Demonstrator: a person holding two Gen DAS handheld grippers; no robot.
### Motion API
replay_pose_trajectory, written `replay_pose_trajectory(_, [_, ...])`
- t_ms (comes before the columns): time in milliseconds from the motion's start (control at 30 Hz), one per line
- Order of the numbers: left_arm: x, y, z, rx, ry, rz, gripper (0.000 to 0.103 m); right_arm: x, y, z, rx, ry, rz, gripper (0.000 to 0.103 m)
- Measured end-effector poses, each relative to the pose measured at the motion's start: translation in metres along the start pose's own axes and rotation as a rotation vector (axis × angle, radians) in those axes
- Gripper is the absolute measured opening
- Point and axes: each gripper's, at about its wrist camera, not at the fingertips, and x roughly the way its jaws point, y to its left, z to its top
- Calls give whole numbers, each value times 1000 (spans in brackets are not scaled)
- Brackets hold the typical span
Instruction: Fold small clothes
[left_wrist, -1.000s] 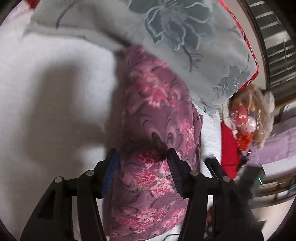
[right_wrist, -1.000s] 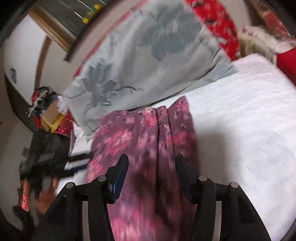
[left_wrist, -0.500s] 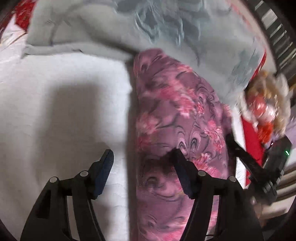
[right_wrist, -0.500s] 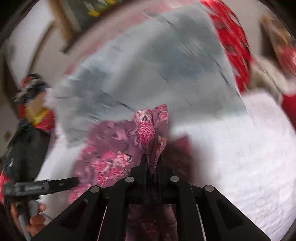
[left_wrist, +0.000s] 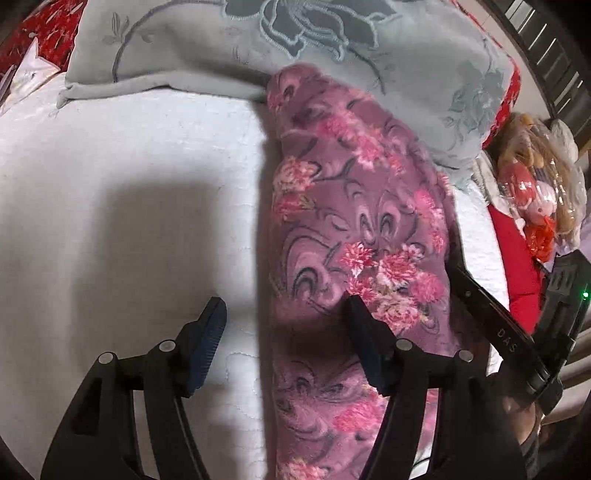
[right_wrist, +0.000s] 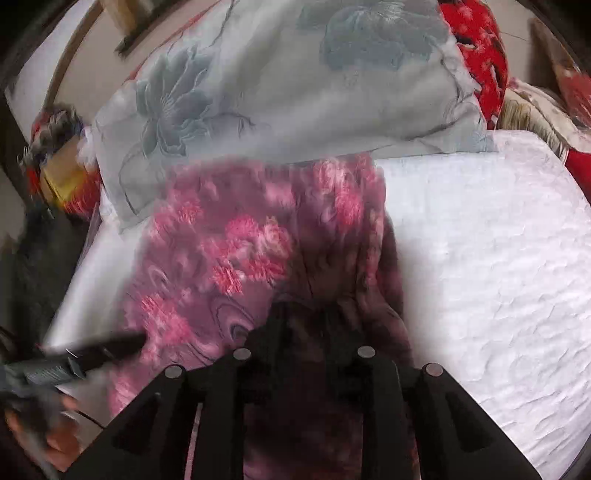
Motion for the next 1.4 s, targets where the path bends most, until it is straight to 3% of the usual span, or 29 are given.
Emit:
replay_pose_trajectory(33, [-7,1,4,-4,-11,-24,66,-1,-1,5,19,24,-5,23])
replay_pose_trajectory(133, [-24,1,23,6,-89,-21,66,-15,-7,27,65,-65,-9,27])
replay_pose_trajectory(300, [4,-14,59,47,-70,47,66,10,-5,64,103,-92,13,31])
replay_pose_trajectory(367, [28,-17,66,69,-39,117,67,28,-4,66,72,-67,-22,30])
replay_pose_trajectory(433, [56,-21,68,70,7,155,77,66,-6,62,28,58,-116,31])
replay_pose_trajectory(500, [56,-21,68,55,-26,167,83,70,-3,63,7,9,-124,32])
replay_pose_trajectory(667, [52,-20,65,49,-25,166,83,70,-2,65,1,38,-123,32])
replay_pose_trajectory(1000, [10,-15,40,55,-14,191,82,-6,9,24,-12,-20,-41,40])
replay_pose_trajectory(1167, [-8,-11,30,65,-19,198,82,-29,-3,12,34,-32,-59,43])
replay_pose_trajectory(1267, [-19,-8,21,78,-25,203,82,-34,-13,7,69,-15,-71,54])
replay_pose_trajectory(1333, [-28,-3,10,67,-12,177,82,-23,-17,-1,75,71,-75,61])
replay_pose_trajectory(1400, [-37,6,-3,31,7,98,82,-25,-16,-5,57,81,-33,42])
